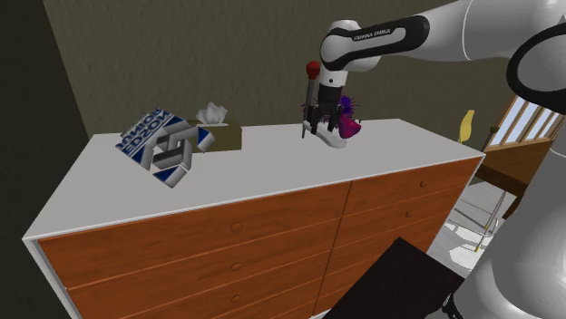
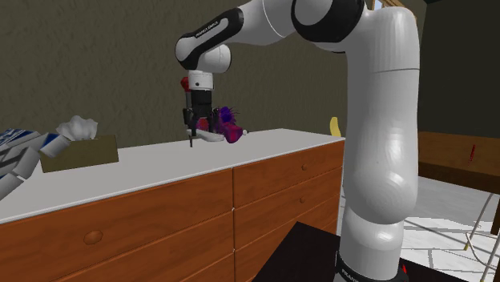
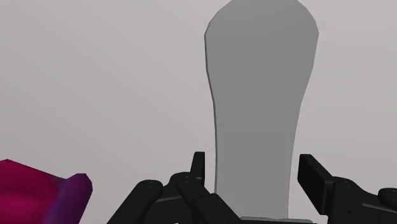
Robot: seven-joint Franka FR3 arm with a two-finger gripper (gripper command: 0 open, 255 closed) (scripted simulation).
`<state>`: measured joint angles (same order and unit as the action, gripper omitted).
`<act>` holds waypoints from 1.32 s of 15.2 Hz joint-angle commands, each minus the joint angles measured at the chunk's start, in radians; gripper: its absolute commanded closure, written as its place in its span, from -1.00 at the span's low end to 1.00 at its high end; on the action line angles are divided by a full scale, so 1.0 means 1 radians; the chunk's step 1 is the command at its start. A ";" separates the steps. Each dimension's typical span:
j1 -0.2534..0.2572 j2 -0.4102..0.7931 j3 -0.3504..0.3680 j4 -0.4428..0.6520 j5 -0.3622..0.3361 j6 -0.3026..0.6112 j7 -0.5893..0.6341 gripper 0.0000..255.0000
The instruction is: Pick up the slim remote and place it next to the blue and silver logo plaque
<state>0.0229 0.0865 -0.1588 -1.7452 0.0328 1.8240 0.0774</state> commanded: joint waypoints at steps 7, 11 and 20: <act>-0.002 0.002 -0.001 0.112 0.000 -0.109 0.000 1.00; -0.003 0.009 -0.002 0.174 0.001 -0.165 0.001 1.00; -0.007 0.040 -0.004 0.337 0.006 -0.298 0.000 1.00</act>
<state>0.0175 0.1243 -0.1618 -1.4229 0.0380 1.5389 0.0789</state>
